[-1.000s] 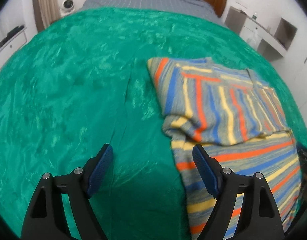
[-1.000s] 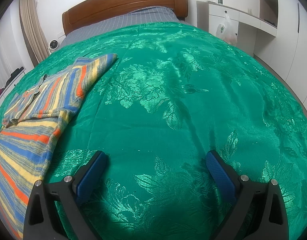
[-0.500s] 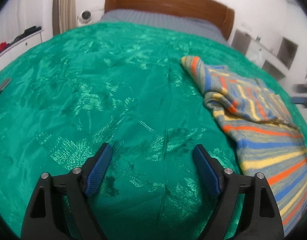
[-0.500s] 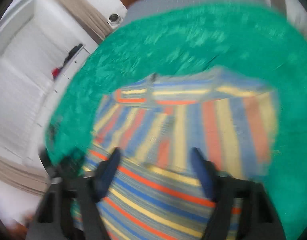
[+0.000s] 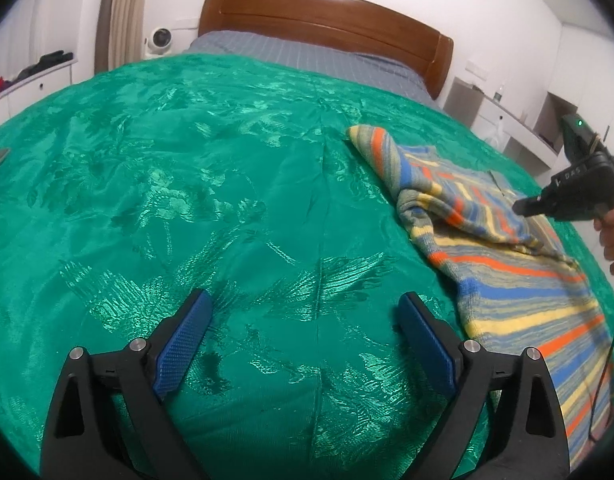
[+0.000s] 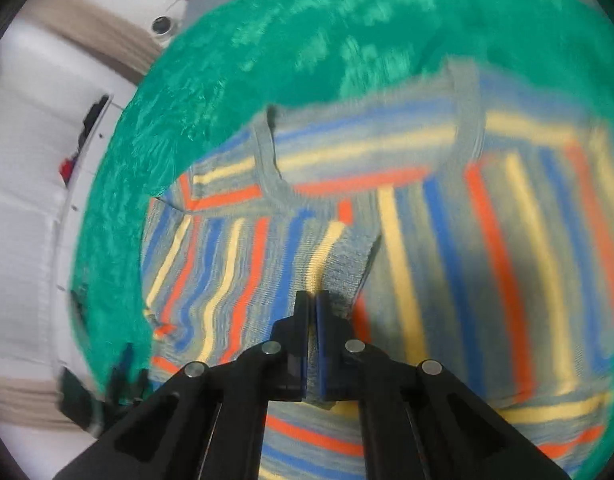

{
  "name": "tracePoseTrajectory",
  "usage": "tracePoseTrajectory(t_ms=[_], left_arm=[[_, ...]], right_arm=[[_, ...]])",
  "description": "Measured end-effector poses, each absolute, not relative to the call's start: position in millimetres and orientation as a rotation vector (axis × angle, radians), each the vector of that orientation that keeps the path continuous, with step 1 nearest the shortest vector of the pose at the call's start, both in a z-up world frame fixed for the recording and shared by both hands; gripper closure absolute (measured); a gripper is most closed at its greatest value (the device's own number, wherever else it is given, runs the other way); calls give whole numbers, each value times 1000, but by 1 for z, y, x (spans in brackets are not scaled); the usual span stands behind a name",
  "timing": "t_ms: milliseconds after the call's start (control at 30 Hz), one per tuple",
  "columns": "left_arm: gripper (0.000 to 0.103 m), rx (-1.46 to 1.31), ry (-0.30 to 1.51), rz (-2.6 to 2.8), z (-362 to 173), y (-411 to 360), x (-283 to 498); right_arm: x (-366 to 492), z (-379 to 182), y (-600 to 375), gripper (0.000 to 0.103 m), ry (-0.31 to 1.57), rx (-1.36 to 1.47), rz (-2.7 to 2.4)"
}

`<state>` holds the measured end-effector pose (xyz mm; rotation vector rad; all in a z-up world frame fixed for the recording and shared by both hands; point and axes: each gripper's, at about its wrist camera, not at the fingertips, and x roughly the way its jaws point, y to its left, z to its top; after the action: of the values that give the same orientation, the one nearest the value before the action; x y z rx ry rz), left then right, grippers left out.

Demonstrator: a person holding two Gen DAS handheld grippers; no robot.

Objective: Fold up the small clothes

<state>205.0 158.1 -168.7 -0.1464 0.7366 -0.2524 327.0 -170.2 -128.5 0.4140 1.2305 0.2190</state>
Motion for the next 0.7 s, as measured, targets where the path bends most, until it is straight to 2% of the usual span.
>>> tracePoseTrajectory(t_ms=[33,67,133,267,300,367,467,600,700], left_arm=[[7,-145,737,-252,-169,158,205],[7,-144,737,-251,-169,158,205],[7,-143,737,-250,-169,158,204],[7,-142,737,-249,-169,157,204],[7,-141,736,-250,-168,157,204],[7,-142,736,-249,-169,157,204],[7,-142,736,-249,-168,157,204],[6,-136,738,-249,-169,155,205],[6,-136,740,-251,-168,156,205]], right_arm=[[330,-126,-171,92,1228,414,212],[332,-127,-173,73,1238,442,205],[334,-127,-181,52,1227,461,165],[340,-142,-189,53,1223,516,157],[342,-144,-189,57,1221,535,176],[343,-147,-189,97,1207,538,220],[340,-127,-182,97,1145,452,221],[337,-97,-179,96,1052,173,72],[345,-114,-185,78,1145,158,28]])
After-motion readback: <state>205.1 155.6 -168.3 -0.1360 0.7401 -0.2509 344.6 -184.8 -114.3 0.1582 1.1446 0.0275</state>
